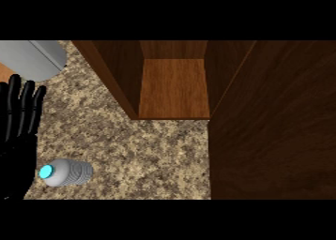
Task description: Pick up the bottled water, place it into the cabinet and close the cabinet
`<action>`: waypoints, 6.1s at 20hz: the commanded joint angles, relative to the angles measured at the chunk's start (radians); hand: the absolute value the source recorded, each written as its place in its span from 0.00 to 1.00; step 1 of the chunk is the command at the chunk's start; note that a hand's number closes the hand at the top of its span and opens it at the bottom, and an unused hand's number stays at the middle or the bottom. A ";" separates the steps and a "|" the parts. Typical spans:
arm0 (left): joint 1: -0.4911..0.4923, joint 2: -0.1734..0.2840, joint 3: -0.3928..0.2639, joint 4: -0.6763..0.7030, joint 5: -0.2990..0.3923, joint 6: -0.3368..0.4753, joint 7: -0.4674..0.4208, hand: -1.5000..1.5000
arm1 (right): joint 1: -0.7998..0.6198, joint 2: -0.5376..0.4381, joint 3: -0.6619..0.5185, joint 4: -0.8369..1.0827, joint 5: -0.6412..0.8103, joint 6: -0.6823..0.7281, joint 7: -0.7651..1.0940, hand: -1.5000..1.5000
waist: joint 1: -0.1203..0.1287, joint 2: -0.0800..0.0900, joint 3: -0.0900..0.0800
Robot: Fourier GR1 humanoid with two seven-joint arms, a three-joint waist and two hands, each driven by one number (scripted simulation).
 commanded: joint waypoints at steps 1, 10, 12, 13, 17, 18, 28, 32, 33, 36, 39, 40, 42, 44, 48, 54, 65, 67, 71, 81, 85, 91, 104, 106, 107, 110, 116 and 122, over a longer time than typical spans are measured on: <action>0.005 0.011 0.022 0.025 0.022 -0.022 0.007 0.00 | 0.035 0.001 0.001 0.034 0.015 0.017 -0.048 0.00 | 0.005 -0.038 0.000; 0.373 0.110 0.242 -0.157 0.511 -0.256 0.067 0.00 | 0.169 -0.025 0.157 -0.194 -0.058 0.126 0.095 0.00 | 0.024 -0.045 -0.001; 0.436 0.125 0.279 -0.224 0.581 -0.289 0.088 0.00 | 0.125 -0.030 0.154 -0.251 -0.072 0.106 0.186 0.00 | 0.023 -0.044 -0.001; 0.492 0.090 0.237 -0.247 0.556 -0.297 0.084 0.00 | 0.258 -0.048 0.139 -0.287 -0.120 0.154 0.129 0.00 | 0.013 -0.045 0.000; 0.561 0.148 0.405 -0.318 0.740 -0.339 0.143 0.00 | 0.220 -0.034 0.183 -0.350 -0.061 0.113 0.207 0.00 | 0.017 -0.043 0.000; 0.600 0.100 0.374 -0.321 0.703 -0.350 0.133 0.00 | 0.203 -0.040 0.201 -0.350 -0.038 0.118 0.222 0.00 | 0.018 -0.043 0.000; 0.593 0.062 0.414 -0.318 0.677 -0.382 0.213 0.00 | 0.228 0.030 0.367 -0.462 0.064 0.039 0.341 0.00 | 0.010 -0.042 0.000; 0.589 0.059 0.459 -0.280 0.625 -0.436 0.207 0.00 | 0.228 0.029 0.400 -0.484 0.099 0.024 0.356 0.00 | 0.009 -0.042 0.000; 0.551 0.074 0.436 -0.271 0.608 -0.416 0.231 0.00 | 0.194 0.052 0.464 -0.460 0.162 -0.002 0.358 0.00 | 0.006 -0.041 0.000; 0.518 0.078 0.473 -0.183 0.598 -0.461 0.209 0.00 | 0.252 0.021 0.417 -0.453 0.121 0.025 0.295 0.00 | 0.004 -0.041 0.000; 0.425 0.047 0.416 -0.122 0.504 -0.411 0.230 0.00 | 0.178 0.027 0.427 -0.448 0.122 0.000 0.355 0.00 | 0.003 -0.039 0.000; 0.402 0.048 0.413 -0.068 0.481 -0.431 0.200 0.00 | 0.150 0.008 0.396 -0.474 0.101 0.004 0.403 0.00 | 0.002 -0.039 0.000; 0.425 -0.011 0.373 -0.033 0.385 -0.469 0.133 0.00 | 0.120 0.013 0.404 -0.484 0.115 -0.016 0.445 0.00 | 0.005 -0.040 -0.001; 0.414 0.057 0.480 0.079 0.447 -0.519 0.084 0.00 | 0.139 0.037 0.493 -0.457 0.206 -0.049 0.418 0.00 | 0.004 -0.041 -0.001; 0.323 0.016 0.421 0.190 0.313 -0.468 0.061 0.00 | 0.140 -0.003 0.437 -0.486 0.138 -0.031 0.405 0.00 | -0.003 -0.040 -0.001; 0.325 0.011 0.416 0.357 0.206 -0.521 -0.073 0.00 | 0.137 -0.023 0.429 -0.490 0.116 -0.042 0.421 0.00 | 0.001 -0.040 0.000; 0.189 0.101 0.456 0.792 0.121 -0.572 -0.278 0.00 | 0.089 -0.037 0.487 -0.495 0.195 -0.113 0.456 0.00 | -0.003 -0.040 -0.002; 0.173 0.073 0.417 0.907 0.016 -0.544 -0.419 0.00 | 0.103 -0.046 0.442 -0.434 0.130 -0.093 0.397 0.00 | -0.001 -0.039 -0.001; 0.127 0.061 0.417 0.995 0.002 -0.508 -0.483 0.00 | 0.136 -0.023 0.606 -0.497 0.272 -0.166 0.429 0.00 | -0.007 -0.042 -0.002; -0.052 0.087 0.409 1.415 -0.088 -0.448 -0.794 0.00 | 0.152 -0.092 0.499 -0.480 0.123 -0.139 0.378 0.00 | -0.010 -0.038 -0.002; -0.139 0.144 0.438 1.460 -0.034 -0.455 -0.740 0.00 | 0.113 -0.097 0.503 -0.492 0.144 -0.154 0.433 0.00 | -0.003 -0.039 -0.001; -0.188 0.102 0.438 1.524 -0.014 -0.410 -0.801 0.00 | 0.113 -0.118 0.517 -0.483 0.168 -0.157 0.412 0.00 | -0.003 -0.040 0.000; -0.224 0.080 0.278 1.528 -0.168 -0.285 -1.016 1.00 | 0.099 -0.133 0.494 -0.450 0.109 -0.183 0.390 0.00 | -0.005 -0.039 -0.001; -0.277 0.011 0.261 1.466 -0.167 -0.192 -0.925 1.00 | 0.186 -0.166 0.496 -0.479 0.085 -0.166 0.339 0.00 | -0.010 -0.042 0.001; -0.309 0.008 0.268 1.514 -0.172 -0.158 -0.942 1.00 | 0.107 -0.129 0.502 -0.463 0.122 -0.193 0.394 0.00 | -0.006 -0.039 -0.001; -0.357 -0.054 0.242 1.523 -0.204 -0.060 -0.947 1.00 | 0.137 -0.140 0.577 -0.485 0.163 -0.195 0.404 0.00 | -0.009 -0.040 -0.001; -0.398 -0.069 0.142 1.460 -0.069 -0.021 -0.895 1.00 | 0.132 -0.131 0.560 -0.470 0.152 -0.210 0.380 0.00 | -0.005 -0.040 0.000; -0.361 -0.070 -0.057 1.281 0.145 0.013 -0.770 1.00 | 0.117 -0.140 0.549 -0.482 0.145 -0.220 0.400 0.00 | -0.002 -0.043 0.000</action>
